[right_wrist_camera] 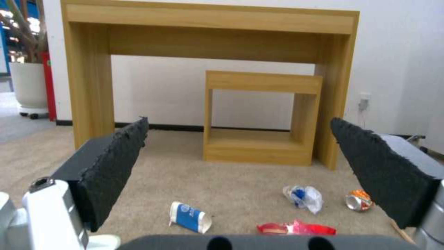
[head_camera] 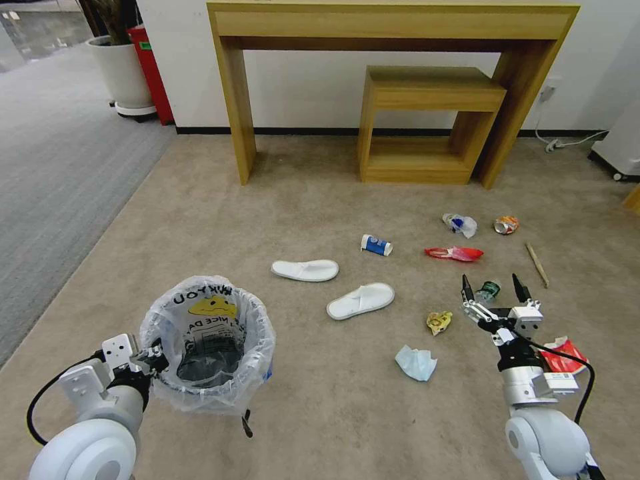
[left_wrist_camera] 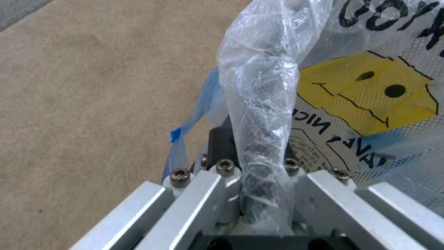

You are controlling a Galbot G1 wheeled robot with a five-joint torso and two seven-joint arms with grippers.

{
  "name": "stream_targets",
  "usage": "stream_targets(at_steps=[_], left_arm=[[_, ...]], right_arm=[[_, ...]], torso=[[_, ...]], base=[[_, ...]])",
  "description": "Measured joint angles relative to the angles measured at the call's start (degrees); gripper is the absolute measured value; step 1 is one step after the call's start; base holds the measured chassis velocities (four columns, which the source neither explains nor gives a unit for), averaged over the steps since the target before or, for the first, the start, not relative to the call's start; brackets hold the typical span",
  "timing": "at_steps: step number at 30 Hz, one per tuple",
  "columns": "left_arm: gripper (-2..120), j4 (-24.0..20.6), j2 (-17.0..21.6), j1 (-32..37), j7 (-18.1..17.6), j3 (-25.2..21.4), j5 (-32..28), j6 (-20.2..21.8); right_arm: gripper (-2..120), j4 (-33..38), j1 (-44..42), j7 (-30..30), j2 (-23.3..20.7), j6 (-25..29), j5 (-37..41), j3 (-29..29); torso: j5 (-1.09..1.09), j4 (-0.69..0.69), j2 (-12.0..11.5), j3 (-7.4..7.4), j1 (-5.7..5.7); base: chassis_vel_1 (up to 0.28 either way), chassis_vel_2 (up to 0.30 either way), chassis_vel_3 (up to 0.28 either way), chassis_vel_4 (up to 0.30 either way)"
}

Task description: Pick up the trash bin and place the garbage on the floor into it.

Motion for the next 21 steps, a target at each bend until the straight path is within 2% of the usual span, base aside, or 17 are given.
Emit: stream_targets(at_steps=[21], left_arm=[[1, 1.3, -0.7, -0.4, 0.3, 0.5, 0.9, -0.3]], right_arm=[[100, -0.7, 0.5, -0.5, -0.5, 0.6, 0.8, -0.4]], torso=[[0.00, 0.00, 0.0, 0.00, 0.00]], base=[[-0.074, 0.079, 0.070, -0.075]])
